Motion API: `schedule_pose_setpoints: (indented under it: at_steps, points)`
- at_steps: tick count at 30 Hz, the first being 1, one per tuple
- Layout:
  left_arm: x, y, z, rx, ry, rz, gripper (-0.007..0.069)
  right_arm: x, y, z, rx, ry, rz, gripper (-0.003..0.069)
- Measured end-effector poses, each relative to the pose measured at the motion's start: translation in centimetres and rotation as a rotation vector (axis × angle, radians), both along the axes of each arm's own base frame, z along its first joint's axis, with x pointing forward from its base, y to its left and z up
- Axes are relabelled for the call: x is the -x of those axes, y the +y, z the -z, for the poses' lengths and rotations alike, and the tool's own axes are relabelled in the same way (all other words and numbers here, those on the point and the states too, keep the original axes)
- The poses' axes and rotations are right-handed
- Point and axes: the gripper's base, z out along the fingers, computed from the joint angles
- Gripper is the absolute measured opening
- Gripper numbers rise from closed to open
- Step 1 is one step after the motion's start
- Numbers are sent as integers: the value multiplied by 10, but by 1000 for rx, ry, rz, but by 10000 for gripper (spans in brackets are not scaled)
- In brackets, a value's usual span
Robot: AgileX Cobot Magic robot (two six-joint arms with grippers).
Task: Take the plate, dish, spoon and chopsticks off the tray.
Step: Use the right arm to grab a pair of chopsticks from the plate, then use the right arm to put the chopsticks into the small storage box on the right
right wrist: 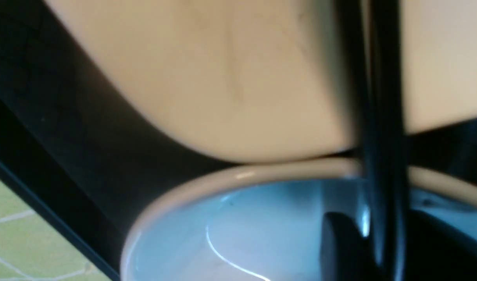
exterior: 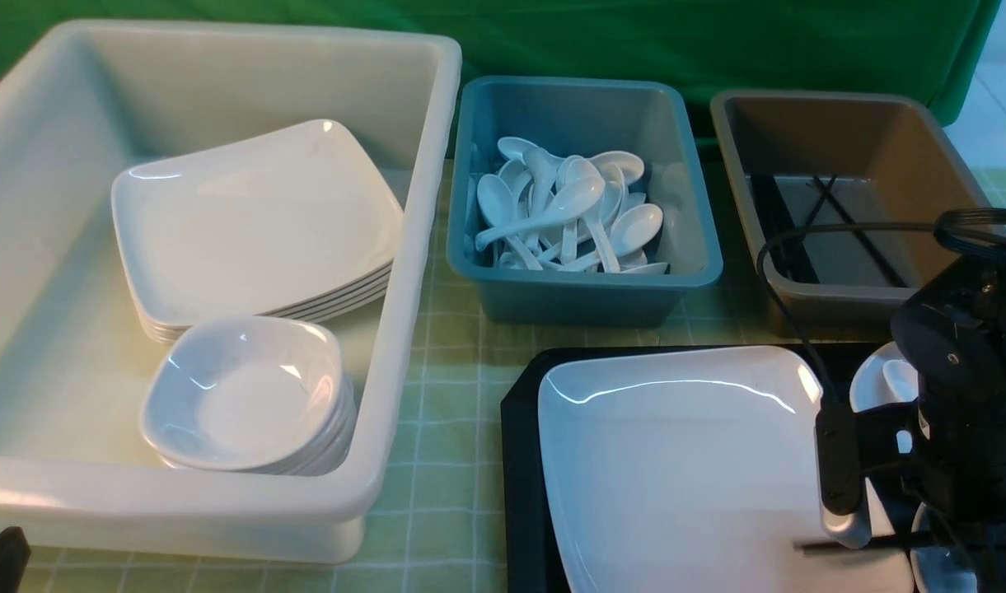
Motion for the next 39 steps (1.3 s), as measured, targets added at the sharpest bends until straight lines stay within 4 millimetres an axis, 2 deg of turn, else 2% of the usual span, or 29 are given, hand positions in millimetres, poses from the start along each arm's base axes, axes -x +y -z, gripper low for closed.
schedule_pose_setpoints:
  at_steps: [2, 8, 10, 14, 16, 17, 19, 20, 22, 23, 24, 25, 26, 30, 31, 32, 33, 34, 35, 38, 39]
  points:
    - [0, 0, 0, 0, 0, 0, 232, 2, -1, 0, 13, 20, 8, 91]
    - [0, 0, 0, -2, 0, 0, 232, 8, -5, -5, 54, 74, 31, 95]
    - [0, 0, 0, -2, 0, 0, 232, 11, -6, -11, 57, 69, 45, 95]
    - [0, 0, 0, -3, 0, 0, 232, 18, -9, -35, 45, 19, 77, 95]
    - [0, 0, 0, -3, 0, 0, 232, 18, -8, -64, 0, -94, 118, 95]
    - [0, 0, 0, -3, 0, 0, 232, 18, -8, -69, -9, -115, 126, 95]
    - [0, 0, 0, -3, 0, 0, 232, 16, -6, -95, -65, -210, 153, 95]
    - [0, 0, 0, -3, 0, 0, 232, 15, -4, -121, -130, -302, 182, 95]
    - [0, 0, 0, -3, 0, 0, 232, 13, -1, -148, -198, -402, 230, 95]
    - [0, 0, 0, -3, 0, 0, 232, 11, 0, -154, -217, -429, 242, 95]
    - [0, 0, 0, -3, 0, 0, 232, 1, 3, -180, -311, -564, 296, 95]
    - [0, 0, 0, -3, 0, 0, 232, -5, 5, -188, -357, -618, 315, 95]
    - [0, 0, 0, -3, 0, 0, 232, -17, 6, -205, -450, -723, 373, 95]
    - [0, 0, 0, -3, 0, 0, 232, -62, 7, -228, -717, -919, 582, 95]
    - [0, 0, 0, -3, 0, 0, 232, -68, 6, -225, -729, -926, 599, 95]
    - [0, 0, 0, -1, 0, 0, 232, -94, 4, -224, -834, -983, 722, 95]
    - [0, 0, 0, -1, 0, 0, 232, -111, 0, -221, -885, -1016, 786, 95]
    - [0, 0, 0, -1, 0, 0, 232, -117, 0, -216, -892, -1010, 814, 95]
    - [0, 0, 0, -1, 0, 0, 232, -141, -5, -203, -934, -1023, 910, 95]
    - [0, 0, 0, -1, 0, 0, 232, -168, -9, -174, -920, -991, 994, 95]
    - [0, 0, 0, -1, 0, 0, 232, -185, -12, -150, -888, -956, 1042, 98]
